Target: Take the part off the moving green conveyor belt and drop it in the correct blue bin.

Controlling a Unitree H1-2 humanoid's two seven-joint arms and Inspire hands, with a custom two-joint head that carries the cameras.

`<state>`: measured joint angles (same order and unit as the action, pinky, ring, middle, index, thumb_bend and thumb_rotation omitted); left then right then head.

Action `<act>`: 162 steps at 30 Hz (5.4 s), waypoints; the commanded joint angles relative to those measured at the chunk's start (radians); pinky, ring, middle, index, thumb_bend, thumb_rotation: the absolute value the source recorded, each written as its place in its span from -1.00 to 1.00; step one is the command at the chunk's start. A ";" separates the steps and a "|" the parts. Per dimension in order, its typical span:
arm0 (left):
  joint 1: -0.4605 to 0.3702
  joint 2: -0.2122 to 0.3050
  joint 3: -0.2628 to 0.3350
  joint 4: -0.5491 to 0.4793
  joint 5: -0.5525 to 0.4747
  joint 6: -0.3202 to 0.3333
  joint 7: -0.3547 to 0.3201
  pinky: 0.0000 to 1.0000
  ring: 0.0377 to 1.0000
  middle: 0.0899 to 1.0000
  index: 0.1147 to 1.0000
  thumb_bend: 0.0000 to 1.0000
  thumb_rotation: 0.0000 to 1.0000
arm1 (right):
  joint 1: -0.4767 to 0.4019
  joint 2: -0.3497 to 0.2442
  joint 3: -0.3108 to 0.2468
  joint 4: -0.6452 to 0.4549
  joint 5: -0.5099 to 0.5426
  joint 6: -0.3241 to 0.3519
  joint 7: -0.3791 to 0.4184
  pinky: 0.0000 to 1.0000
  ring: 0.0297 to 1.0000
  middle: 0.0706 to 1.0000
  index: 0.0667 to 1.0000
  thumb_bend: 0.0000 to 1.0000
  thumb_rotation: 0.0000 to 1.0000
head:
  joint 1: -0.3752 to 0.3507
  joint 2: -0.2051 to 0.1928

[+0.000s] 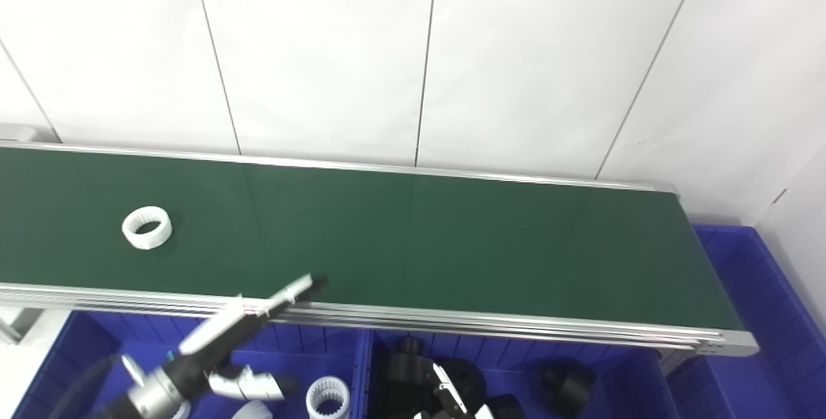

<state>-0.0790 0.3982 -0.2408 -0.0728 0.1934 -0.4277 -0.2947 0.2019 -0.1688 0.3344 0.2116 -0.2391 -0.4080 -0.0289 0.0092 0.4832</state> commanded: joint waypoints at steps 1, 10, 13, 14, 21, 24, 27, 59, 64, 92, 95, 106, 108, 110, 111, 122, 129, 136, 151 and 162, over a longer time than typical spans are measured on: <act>-0.054 0.016 0.025 -0.088 0.022 0.016 -0.006 0.88 0.96 1.00 0.97 -0.24 0.50 | -0.016 -0.003 0.007 -0.011 0.011 -0.062 -0.022 0.89 0.94 0.98 0.94 -0.25 0.93 | 0.001 0.000; -0.177 0.077 0.091 -0.164 0.037 0.071 -0.065 0.90 0.94 0.99 0.95 -0.27 0.41 | -0.029 -0.018 0.030 0.006 0.019 -0.062 -0.044 0.87 0.93 0.98 0.94 -0.23 0.93 | -0.001 0.001; -0.231 0.097 0.113 -0.175 0.054 0.078 -0.073 0.90 0.94 0.99 0.95 -0.27 0.45 | -0.031 -0.022 0.033 0.009 0.030 -0.062 -0.040 0.88 0.93 0.98 0.94 -0.20 0.93 | 0.000 0.003; -0.244 0.100 0.120 -0.176 0.064 0.078 -0.071 0.88 0.94 0.99 0.95 -0.25 0.46 | -0.032 -0.024 0.034 0.011 0.031 -0.062 -0.040 0.88 0.94 0.98 0.94 -0.18 0.95 | 0.000 0.003; -0.353 0.118 0.176 -0.148 0.086 0.059 -0.054 0.91 0.97 1.00 0.96 -0.23 0.55 | -0.036 -0.025 0.033 0.013 0.031 -0.062 -0.039 0.91 0.95 0.98 0.94 -0.16 0.96 | -0.003 0.004; -0.390 0.133 0.196 -0.121 0.106 0.042 -0.045 0.90 0.97 1.00 0.97 -0.24 0.54 | -0.036 -0.025 0.035 0.010 0.026 -0.062 -0.041 0.91 0.95 0.99 0.94 -0.17 0.96 | -0.006 0.007; -0.413 0.141 0.205 -0.092 0.127 0.030 -0.034 0.85 0.96 1.00 0.95 -0.23 0.56 | -0.036 -0.025 0.034 0.009 0.028 -0.062 -0.039 0.90 0.95 0.99 0.94 -0.16 0.97 | -0.006 0.007; -0.610 0.164 -0.044 0.693 0.499 -0.036 0.443 0.66 0.75 0.79 0.83 0.92 -0.38 | -0.032 -0.028 0.012 -0.003 0.015 -0.062 -0.027 0.88 0.94 0.99 0.94 -0.18 0.95 | -0.021 0.013; -0.622 0.144 -0.057 0.734 0.513 -0.026 0.435 0.65 0.74 0.78 0.82 1.00 -0.22 | -0.026 -0.024 0.008 -0.014 0.012 -0.062 -0.022 0.88 0.94 0.99 0.94 -0.21 0.94 | -0.028 0.020; -0.603 -0.011 -0.155 0.904 0.523 0.075 0.367 0.32 0.62 0.75 0.73 1.00 -0.06 | -0.004 0.023 -0.036 -0.051 -0.011 -0.047 0.014 0.87 0.92 0.97 0.93 -0.23 0.95 | -0.064 0.050; -0.626 -0.035 -0.173 0.976 0.512 0.056 0.377 0.25 0.60 0.75 0.74 1.00 -0.13 | 0.002 0.026 -0.041 -0.063 -0.012 -0.040 0.017 0.85 0.91 0.96 0.92 -0.23 0.96 | -0.065 0.050; -0.662 -0.113 -0.221 1.097 0.496 0.074 0.370 0.10 0.49 0.79 0.77 1.00 -0.32 | 0.009 0.039 -0.052 -0.084 -0.036 -0.031 0.014 0.85 0.91 0.96 0.91 -0.29 0.92 | -0.082 0.055; -0.674 -0.135 -0.236 1.143 0.501 0.067 0.398 0.02 0.36 0.77 0.76 1.00 -0.36 | 0.008 0.042 -0.053 -0.081 -0.037 -0.036 0.013 0.85 0.91 0.96 0.91 -0.30 0.91 | -0.086 0.056; -0.683 -0.154 -0.257 1.173 0.513 0.071 0.429 -0.16 0.18 0.74 0.72 0.98 -0.41 | 0.007 0.044 -0.054 -0.078 -0.038 -0.041 0.012 0.85 0.91 0.96 0.91 -0.30 0.90 | -0.090 0.057; -0.687 -0.161 -0.271 1.183 0.523 0.079 0.443 -0.24 0.10 0.67 0.66 0.94 -0.47 | 0.008 0.045 -0.055 -0.080 -0.038 -0.039 0.013 0.84 0.91 0.96 0.91 -0.29 0.90 | -0.093 0.058; -0.721 -0.179 -0.319 1.146 0.506 0.113 0.384 -0.36 -0.08 0.39 0.43 0.75 -0.72 | 0.011 0.053 -0.066 -0.124 -0.054 0.006 0.016 0.88 0.93 0.96 0.92 -0.32 0.95 | -0.109 0.065; -0.741 -0.174 -0.322 1.109 0.488 0.121 0.300 -0.31 -0.07 0.32 0.37 0.71 -0.98 | 0.012 0.060 -0.071 -0.146 -0.042 0.013 0.024 0.87 0.93 0.97 0.92 -0.33 0.96 | -0.116 0.070; -0.768 -0.180 -0.365 1.133 0.511 0.131 0.261 -0.31 -0.10 0.31 0.21 0.59 -1.00 | 0.021 0.062 -0.074 -0.165 -0.028 0.031 0.031 0.81 0.92 0.96 0.92 -0.34 0.95 | -0.118 0.070; -0.825 -0.184 -0.510 1.185 0.638 0.159 0.354 -0.52 -0.15 -0.05 -0.20 0.00 -1.00 | 0.023 0.071 -0.083 -0.170 -0.025 0.026 0.044 0.82 0.92 0.96 0.92 -0.34 0.95 | -0.121 0.077; -0.819 -0.189 -0.500 1.215 0.617 0.146 0.450 -0.57 -0.15 -0.06 -0.21 0.01 -1.00 | 0.028 0.071 -0.089 -0.184 -0.031 0.032 0.052 0.81 0.91 0.96 0.91 -0.36 0.95 | -0.117 0.082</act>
<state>-0.8976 0.1574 -0.7424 1.1302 0.7897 -0.3007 0.1482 0.2323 -0.1016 0.2509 0.0636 -0.2785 -0.3732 0.0208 -0.1089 0.5645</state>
